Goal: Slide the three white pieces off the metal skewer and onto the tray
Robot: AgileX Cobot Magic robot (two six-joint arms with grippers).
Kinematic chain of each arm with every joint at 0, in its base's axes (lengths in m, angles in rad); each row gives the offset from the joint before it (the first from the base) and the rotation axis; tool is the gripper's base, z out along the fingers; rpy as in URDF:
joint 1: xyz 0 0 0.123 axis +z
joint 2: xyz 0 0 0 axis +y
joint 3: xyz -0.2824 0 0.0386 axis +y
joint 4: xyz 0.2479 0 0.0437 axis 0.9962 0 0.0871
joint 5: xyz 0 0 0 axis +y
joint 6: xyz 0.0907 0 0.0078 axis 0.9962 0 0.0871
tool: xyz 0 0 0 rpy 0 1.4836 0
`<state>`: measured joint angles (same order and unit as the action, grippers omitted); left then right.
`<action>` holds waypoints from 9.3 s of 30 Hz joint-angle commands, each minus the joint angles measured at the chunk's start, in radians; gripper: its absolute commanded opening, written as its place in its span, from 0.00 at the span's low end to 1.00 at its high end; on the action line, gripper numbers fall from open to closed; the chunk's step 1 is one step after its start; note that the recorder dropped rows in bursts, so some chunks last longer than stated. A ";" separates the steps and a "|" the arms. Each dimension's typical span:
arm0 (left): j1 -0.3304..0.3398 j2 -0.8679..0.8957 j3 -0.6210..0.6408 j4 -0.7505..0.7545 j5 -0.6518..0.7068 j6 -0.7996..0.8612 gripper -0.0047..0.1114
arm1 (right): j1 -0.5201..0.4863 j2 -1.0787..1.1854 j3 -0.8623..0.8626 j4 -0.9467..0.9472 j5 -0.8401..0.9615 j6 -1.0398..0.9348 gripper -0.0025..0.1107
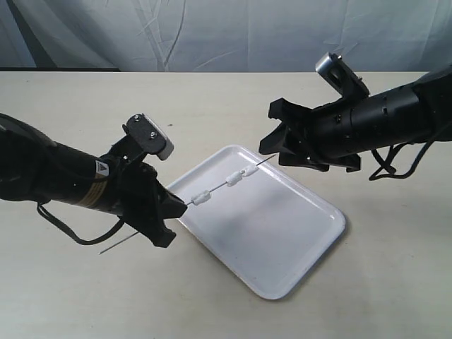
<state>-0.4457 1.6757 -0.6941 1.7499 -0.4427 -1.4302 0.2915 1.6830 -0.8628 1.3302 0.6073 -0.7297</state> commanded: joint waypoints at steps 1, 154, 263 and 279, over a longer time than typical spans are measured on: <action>-0.005 -0.038 0.029 -0.005 0.034 -0.027 0.04 | 0.000 0.041 0.004 0.062 0.034 -0.033 0.39; -0.005 -0.008 0.046 -0.052 -0.006 -0.088 0.04 | 0.187 0.217 -0.020 0.414 -0.080 -0.265 0.35; -0.005 -0.087 0.209 -0.005 0.014 -0.188 0.04 | 0.187 0.213 -0.080 0.414 -0.261 -0.258 0.20; -0.005 -0.106 0.106 -0.005 0.081 -0.183 0.04 | 0.187 0.213 -0.080 0.334 -0.047 -0.245 0.20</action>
<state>-0.4502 1.5782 -0.5620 1.7445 -0.3622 -1.6152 0.4831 1.8929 -0.9397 1.6790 0.5384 -0.9765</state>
